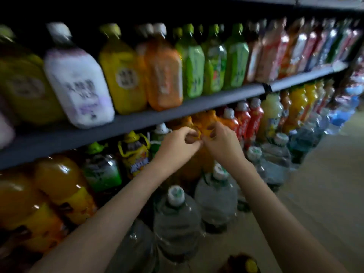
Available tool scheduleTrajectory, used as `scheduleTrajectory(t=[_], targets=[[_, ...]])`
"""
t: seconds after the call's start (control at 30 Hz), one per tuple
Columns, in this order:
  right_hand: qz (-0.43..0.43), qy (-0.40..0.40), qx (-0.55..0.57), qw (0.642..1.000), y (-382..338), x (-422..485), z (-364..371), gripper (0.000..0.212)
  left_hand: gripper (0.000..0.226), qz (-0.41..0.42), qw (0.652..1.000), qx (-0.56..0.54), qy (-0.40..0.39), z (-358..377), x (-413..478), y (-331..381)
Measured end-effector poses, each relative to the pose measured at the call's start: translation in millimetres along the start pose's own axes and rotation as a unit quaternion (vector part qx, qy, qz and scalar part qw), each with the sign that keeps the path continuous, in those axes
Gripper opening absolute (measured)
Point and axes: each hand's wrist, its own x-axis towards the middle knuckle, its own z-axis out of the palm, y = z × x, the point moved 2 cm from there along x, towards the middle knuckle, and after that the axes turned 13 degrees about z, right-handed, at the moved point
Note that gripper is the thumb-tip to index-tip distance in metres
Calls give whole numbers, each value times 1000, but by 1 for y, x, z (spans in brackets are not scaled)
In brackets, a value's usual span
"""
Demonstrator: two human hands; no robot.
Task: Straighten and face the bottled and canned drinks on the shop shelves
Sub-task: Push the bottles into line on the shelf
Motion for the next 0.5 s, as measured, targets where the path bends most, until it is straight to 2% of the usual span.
scheduleTrajectory(t=[0.07, 0.17, 0.3, 0.4, 0.5], targets=[[-49, 33, 60, 996, -49, 20, -1, 32, 21, 7, 995, 33, 94, -48, 13, 5], [-82, 38, 119, 989, -109, 41, 4, 46, 16, 2, 975, 83, 207, -108, 17, 9], [-122, 7, 167, 978, -156, 48, 32, 50, 24, -21, 932, 120, 343, -160, 4, -3], [-142, -16, 165, 976, -175, 45, 65, 55, 41, -62, 902, 165, 395, -182, -3, -24], [-186, 15, 173, 967, -197, 50, 75, 61, 61, -46, 880, 253, 399, -201, -4, -35]])
